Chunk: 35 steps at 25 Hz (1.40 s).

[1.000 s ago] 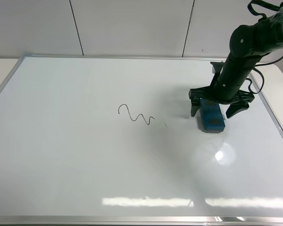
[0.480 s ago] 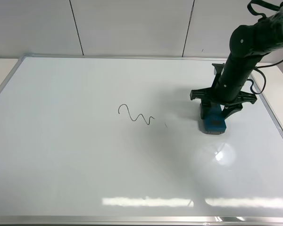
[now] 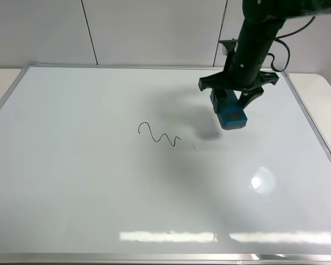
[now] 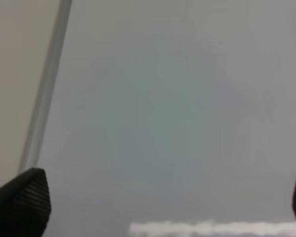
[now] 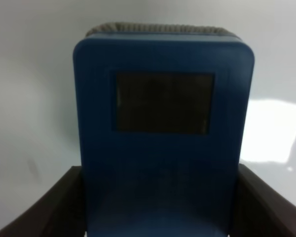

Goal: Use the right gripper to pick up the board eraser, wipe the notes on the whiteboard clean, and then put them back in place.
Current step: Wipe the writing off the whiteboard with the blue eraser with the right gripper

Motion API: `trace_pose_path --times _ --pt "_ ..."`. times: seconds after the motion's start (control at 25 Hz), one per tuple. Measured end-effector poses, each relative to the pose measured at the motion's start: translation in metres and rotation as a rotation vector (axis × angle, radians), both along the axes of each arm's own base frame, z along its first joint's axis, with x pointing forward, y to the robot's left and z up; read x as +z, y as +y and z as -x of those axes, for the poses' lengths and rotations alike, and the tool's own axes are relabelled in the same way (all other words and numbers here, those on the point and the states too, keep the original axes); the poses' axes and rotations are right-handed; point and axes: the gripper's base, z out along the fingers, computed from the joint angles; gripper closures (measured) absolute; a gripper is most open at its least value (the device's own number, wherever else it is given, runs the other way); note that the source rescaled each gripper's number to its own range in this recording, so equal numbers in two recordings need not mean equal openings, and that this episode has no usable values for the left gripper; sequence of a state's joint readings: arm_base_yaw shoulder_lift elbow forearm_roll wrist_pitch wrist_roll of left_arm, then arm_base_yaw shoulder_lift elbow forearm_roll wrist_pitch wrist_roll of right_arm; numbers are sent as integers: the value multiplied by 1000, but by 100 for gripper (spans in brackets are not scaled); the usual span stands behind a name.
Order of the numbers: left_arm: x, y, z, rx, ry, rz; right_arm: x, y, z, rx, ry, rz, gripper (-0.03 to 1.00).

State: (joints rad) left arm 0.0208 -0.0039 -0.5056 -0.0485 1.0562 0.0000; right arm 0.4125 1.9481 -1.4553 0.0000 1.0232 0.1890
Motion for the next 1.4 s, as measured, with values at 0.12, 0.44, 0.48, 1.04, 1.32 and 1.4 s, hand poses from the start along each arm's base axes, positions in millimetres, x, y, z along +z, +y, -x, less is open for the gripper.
trace_pose_path --times 0.12,0.44,0.48,1.04,1.32,1.4 --pt "0 0 0 0 0 0 15 25 -4 97 -30 -6 96" --pt "0 0 0 0 0 0 6 96 -3 356 8 20 96" --pt "0 0 0 0 0 0 1 105 -1 389 12 24 96" --pt "0 0 0 0 0 0 -70 172 9 636 71 64 96" --pt "0 0 0 0 0 0 -74 175 11 666 79 78 96" --pt "0 0 0 0 0 0 -74 179 15 688 73 93 96"
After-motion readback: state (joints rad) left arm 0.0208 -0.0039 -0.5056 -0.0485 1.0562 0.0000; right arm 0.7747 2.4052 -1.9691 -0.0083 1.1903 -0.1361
